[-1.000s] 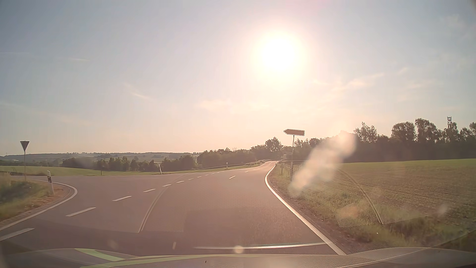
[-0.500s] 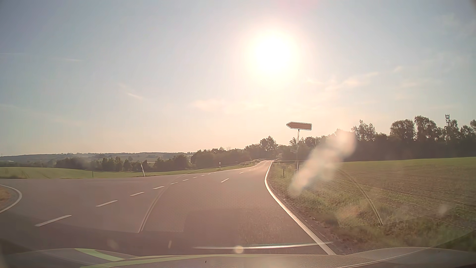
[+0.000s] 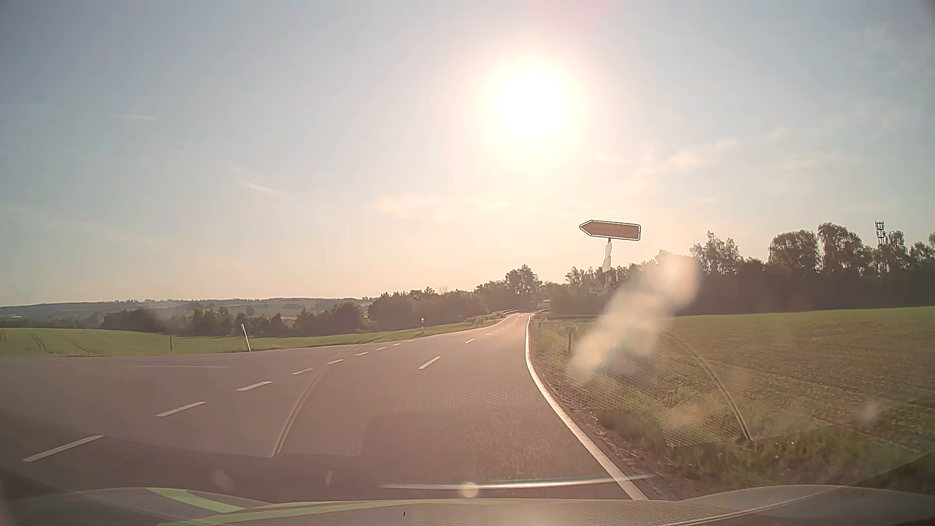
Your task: Follow the waypoints while adhering to traffic rules and regulations
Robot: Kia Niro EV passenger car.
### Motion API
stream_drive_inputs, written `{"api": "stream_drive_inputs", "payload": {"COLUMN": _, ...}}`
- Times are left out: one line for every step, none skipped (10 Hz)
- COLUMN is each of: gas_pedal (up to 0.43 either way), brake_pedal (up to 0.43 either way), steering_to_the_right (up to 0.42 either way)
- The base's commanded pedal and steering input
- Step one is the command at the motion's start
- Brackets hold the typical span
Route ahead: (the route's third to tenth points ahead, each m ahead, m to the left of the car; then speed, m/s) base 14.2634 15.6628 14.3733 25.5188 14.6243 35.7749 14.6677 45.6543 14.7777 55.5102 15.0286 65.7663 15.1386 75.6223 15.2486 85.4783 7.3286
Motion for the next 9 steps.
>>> {"api": "stream_drive_inputs", "payload": {"gas_pedal": 0.000, "brake_pedal": 0.171, "steering_to_the_right": -0.034}}
{"api": "stream_drive_inputs", "payload": {"gas_pedal": 0.000, "brake_pedal": 0.165, "steering_to_the_right": -0.054}}
{"api": "stream_drive_inputs", "payload": {"gas_pedal": 0.000, "brake_pedal": 0.159, "steering_to_the_right": -0.085}}
{"api": "stream_drive_inputs", "payload": {"gas_pedal": 0.000, "brake_pedal": 0.146, "steering_to_the_right": -0.115}}
{"api": "stream_drive_inputs", "payload": {"gas_pedal": 0.000, "brake_pedal": 0.140, "steering_to_the_right": -0.149}}
{"api": "stream_drive_inputs", "payload": {"gas_pedal": 0.000, "brake_pedal": 0.128, "steering_to_the_right": -0.171}}
{"api": "stream_drive_inputs", "payload": {"gas_pedal": 0.000, "brake_pedal": 0.116, "steering_to_the_right": -0.201}}
{"api": "stream_drive_inputs", "payload": {"gas_pedal": 0.000, "brake_pedal": 0.116, "steering_to_the_right": -0.227}}
{"api": "stream_drive_inputs", "payload": {"gas_pedal": 0.000, "brake_pedal": 0.104, "steering_to_the_right": -0.251}}
